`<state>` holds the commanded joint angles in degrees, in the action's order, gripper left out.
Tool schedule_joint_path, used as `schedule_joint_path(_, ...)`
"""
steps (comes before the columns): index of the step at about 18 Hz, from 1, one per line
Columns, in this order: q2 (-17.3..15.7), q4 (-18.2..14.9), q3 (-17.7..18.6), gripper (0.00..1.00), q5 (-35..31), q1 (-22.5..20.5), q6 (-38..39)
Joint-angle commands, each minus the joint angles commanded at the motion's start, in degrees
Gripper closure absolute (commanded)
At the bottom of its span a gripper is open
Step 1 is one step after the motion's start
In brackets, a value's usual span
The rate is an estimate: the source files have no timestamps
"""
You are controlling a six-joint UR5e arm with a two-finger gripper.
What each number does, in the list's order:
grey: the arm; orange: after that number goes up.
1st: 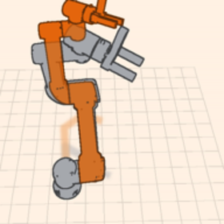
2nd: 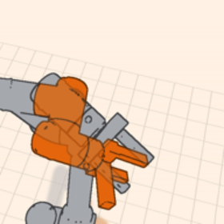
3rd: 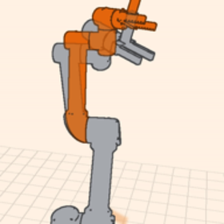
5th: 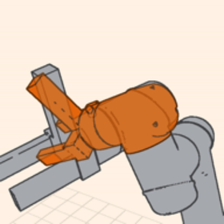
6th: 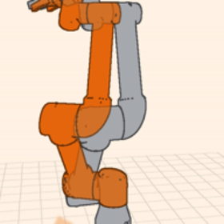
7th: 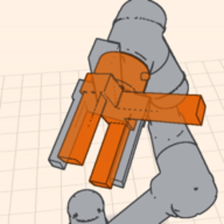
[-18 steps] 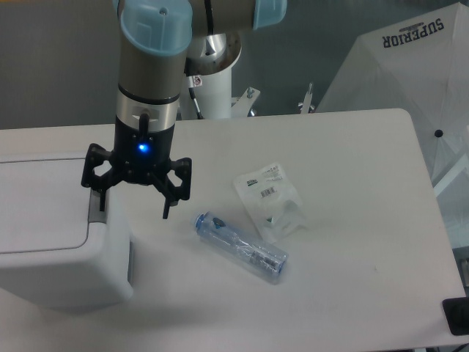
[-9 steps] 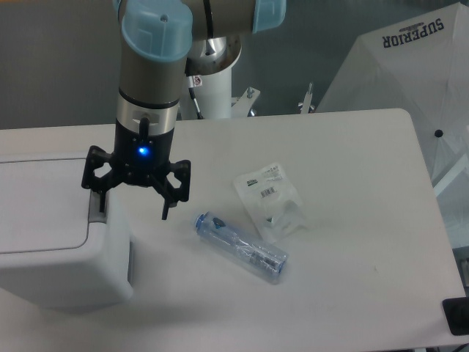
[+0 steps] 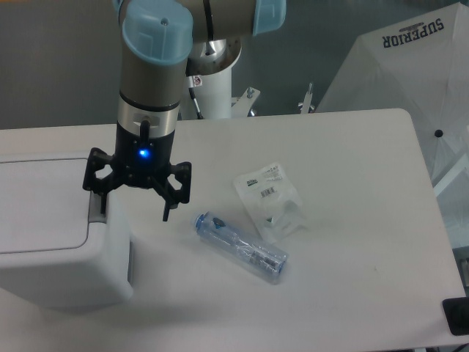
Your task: Open the trash can
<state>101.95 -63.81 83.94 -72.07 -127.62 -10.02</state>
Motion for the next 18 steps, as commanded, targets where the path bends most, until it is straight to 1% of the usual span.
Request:
schedule_joint_path(12, -0.18, 0.44, 0.79, 0.0, -0.18, 0.0, -0.09)
schedule_joint_path(15, -0.26, 0.79, 0.62, 0.0, -0.18, 0.0, -0.18)
schedule_joint_path(18, -0.53, 1.23, -0.61, 0.0, -0.09, -0.52, -0.18)
